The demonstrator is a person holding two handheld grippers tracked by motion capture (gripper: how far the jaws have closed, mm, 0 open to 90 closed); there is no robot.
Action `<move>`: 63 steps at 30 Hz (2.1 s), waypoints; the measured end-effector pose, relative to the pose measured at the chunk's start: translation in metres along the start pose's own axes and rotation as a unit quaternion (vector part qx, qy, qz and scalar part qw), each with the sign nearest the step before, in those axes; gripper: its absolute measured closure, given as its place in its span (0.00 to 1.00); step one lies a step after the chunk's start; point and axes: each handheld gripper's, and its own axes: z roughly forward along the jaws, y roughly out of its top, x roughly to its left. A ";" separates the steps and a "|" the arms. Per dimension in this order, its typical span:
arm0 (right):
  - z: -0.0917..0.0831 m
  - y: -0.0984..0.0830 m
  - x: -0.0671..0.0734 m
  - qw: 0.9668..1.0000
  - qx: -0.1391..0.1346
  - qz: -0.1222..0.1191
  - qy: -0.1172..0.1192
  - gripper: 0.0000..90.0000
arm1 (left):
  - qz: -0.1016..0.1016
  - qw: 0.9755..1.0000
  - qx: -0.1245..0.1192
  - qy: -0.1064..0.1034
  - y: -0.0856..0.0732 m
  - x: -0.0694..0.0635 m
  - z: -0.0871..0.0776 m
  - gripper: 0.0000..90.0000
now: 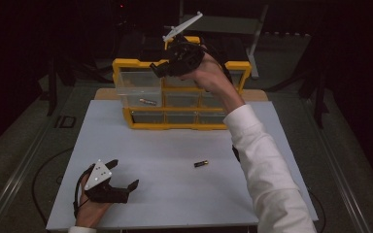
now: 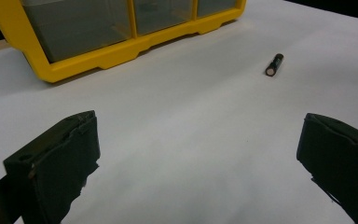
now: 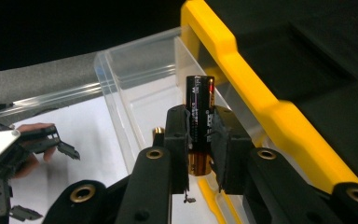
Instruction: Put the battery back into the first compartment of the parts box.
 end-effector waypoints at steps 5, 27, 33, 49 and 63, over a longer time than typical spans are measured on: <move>0.012 0.006 0.003 1.000 -0.004 0.004 0.014 0.84 | 0.000 1.000 -0.001 -0.001 0.000 0.000 -0.001 0.00; -0.009 -0.047 -0.002 0.997 0.067 -0.036 -0.022 0.17 | 0.000 1.000 0.000 -0.002 0.000 -0.002 0.001 0.00; 0.000 -0.071 0.001 0.992 0.104 -0.059 -0.025 0.17 | 0.001 1.000 0.002 -0.002 0.001 -0.002 0.001 0.00; 0.036 -0.162 0.014 0.979 0.184 -0.093 0.007 0.18 | 0.001 1.000 0.003 -0.003 0.001 -0.002 0.002 0.00; 0.057 -0.223 0.018 0.969 0.232 -0.082 0.037 0.19 | 0.001 1.000 0.005 -0.004 0.001 -0.003 0.003 0.00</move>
